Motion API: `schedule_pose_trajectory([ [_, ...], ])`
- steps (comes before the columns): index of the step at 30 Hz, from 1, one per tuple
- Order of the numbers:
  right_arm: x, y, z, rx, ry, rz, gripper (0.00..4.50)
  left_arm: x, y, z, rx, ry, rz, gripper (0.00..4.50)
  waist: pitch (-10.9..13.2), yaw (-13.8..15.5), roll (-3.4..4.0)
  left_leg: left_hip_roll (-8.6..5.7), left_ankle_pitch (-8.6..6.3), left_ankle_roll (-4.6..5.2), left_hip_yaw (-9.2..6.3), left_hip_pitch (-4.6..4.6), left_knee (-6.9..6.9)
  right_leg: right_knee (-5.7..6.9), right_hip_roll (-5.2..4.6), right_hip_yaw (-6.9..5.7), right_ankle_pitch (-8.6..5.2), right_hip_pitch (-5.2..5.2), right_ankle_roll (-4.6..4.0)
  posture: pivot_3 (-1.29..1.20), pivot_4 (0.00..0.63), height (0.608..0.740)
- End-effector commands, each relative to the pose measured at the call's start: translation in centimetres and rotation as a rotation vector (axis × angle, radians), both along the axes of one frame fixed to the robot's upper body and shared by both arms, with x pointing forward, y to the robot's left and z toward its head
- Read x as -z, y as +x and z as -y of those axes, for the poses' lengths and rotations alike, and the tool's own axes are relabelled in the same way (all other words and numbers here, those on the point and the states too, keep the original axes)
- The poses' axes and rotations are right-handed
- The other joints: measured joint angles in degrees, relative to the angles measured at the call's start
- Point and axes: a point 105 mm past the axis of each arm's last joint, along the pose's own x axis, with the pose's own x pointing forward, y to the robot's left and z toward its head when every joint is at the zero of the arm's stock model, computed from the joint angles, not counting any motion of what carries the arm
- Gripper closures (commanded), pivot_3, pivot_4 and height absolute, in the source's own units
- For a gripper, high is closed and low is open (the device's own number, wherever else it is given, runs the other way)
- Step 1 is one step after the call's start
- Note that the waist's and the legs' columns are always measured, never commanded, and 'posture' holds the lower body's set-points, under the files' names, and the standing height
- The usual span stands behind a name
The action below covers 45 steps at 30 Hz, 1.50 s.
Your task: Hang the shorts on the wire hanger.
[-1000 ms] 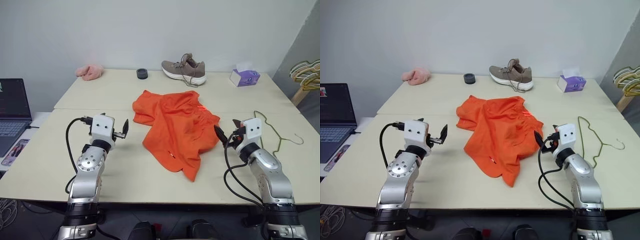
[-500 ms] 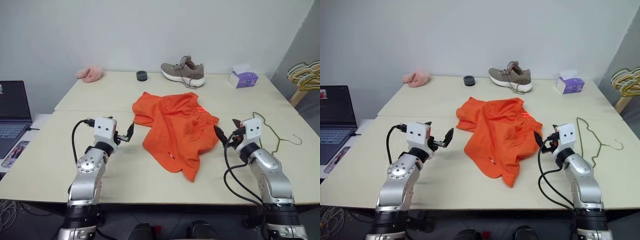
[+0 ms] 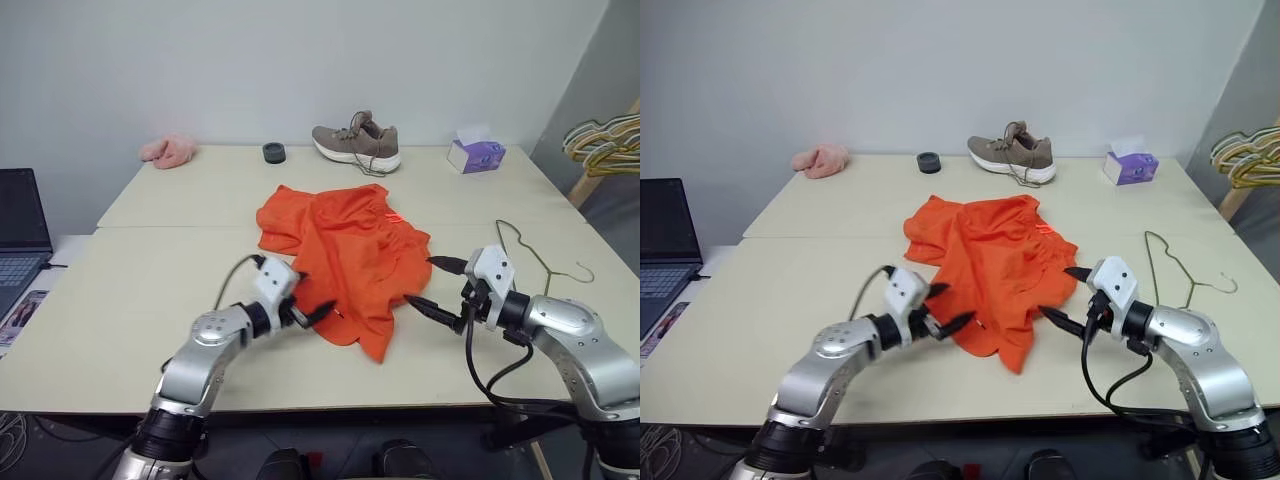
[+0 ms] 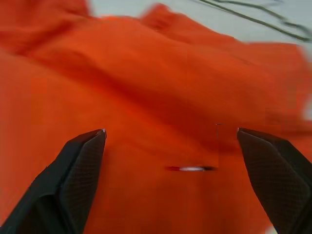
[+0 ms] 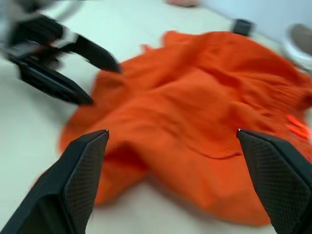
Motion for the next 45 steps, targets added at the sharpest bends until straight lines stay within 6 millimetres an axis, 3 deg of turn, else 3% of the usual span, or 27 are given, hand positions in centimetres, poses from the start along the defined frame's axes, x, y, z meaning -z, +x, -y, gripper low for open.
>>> schedule_pose_trajectory([
  [1, -0.6, -0.8, -0.4, -0.054, -0.019, -0.005, 0.02, -1.5, -0.5, 2.6, 0.151, -0.032, -0.020, 0.00, 0.0, -0.2, 0.00, 0.00, 0.01, 0.01, 0.01, 0.01, 0.02, 0.00, 0.01, 0.02, -0.01, 0.01, 0.02, -0.18, 0.031, 0.740],
  [4, -0.3, -1.0, 0.3, -0.049, -0.051, -0.018, 0.02, -0.8, -1.2, 4.3, 0.251, -0.007, -0.130, 0.00, 0.0, -0.5, 0.01, -0.02, 0.04, 0.06, 0.04, 0.03, 0.05, 0.00, 0.03, 0.08, -0.10, 0.02, 0.16, -0.19, 0.031, 0.740],
  [9, -0.2, -1.4, 1.4, -0.025, -0.089, -0.020, 0.02, 1.0, -1.0, 5.0, 0.256, 0.076, -0.210, 0.00, 0.0, -1.8, 0.00, -0.03, 0.04, 0.07, 0.06, 0.00, 0.03, -0.07, 0.02, 0.13, -0.12, 0.02, 0.20, -0.22, 0.037, 0.740],
  [16, -0.4, -1.6, 1.7, -0.011, -0.093, -0.011, 0.02, 2.5, -0.6, 5.4, 0.247, 0.143, -0.199, 0.00, 0.0, -3.2, 0.00, -0.01, 0.04, 0.07, 0.06, 0.02, 0.03, -0.06, 0.02, 0.15, -0.13, 0.04, 0.22, -0.24, 0.038, 0.740],
  [21, -0.3, -1.6, 1.9, -0.005, -0.102, -0.009, 0.00, 2.8, -0.2, 5.0, 0.232, 0.172, -0.154, 1.45, 0.0, -3.3, 0.00, -0.02, 0.04, 0.07, 0.07, 0.03, 0.04, -0.07, 0.01, 0.17, -0.13, 0.05, 0.23, -0.24, 0.037, 0.740],
  [24, -0.3, -1.4, 2.0, -0.008, -0.121, 0.005, 0.00, 2.5, 0.3, 3.6, 0.200, 0.185, -0.123, 2.39, 0.0, -3.4, 0.00, -0.01, 0.04, 0.07, 0.07, 0.02, 0.03, -0.07, 0.01, 0.18, -0.14, 0.03, 0.23, -0.24, 0.036, 0.740],
  [31, 0.6, 2.3, 2.8, 0.020, -0.319, 0.114, 0.00, -0.5, 2.0, -3.1, 0.044, 0.214, -0.040, 4.45, 0.0, -5.0, 0.03, 0.04, 0.04, 0.07, 0.09, 0.04, 0.02, -0.04, 0.01, 0.19, -0.12, -0.02, 0.21, -0.21, 0.029, 0.740],
  [37, 1.4, 4.4, 3.2, -0.045, -0.447, 0.159, 0.00, -1.6, 2.3, -7.8, -0.066, 0.248, -0.027, 4.45, 0.0, -4.6, 0.03, 0.00, 0.04, 0.07, 0.08, 0.00, -0.01, -0.06, -0.08, 0.13, -0.01, -0.04, 0.02, -0.17, 0.019, 0.740],
  [45, 1.0, 2.9, 3.2, -0.162, -0.402, 0.062, 0.00, -2.3, -2.6, -1.5, 0.253, 0.031, -0.177, 4.45, 0.0, -3.2, 0.04, -0.01, -0.01, 0.11, -0.01, -0.11, -0.06, -0.07, -0.27, 0.07, 0.00, -0.05, 0.01, -0.17, 0.023, 0.740],
])
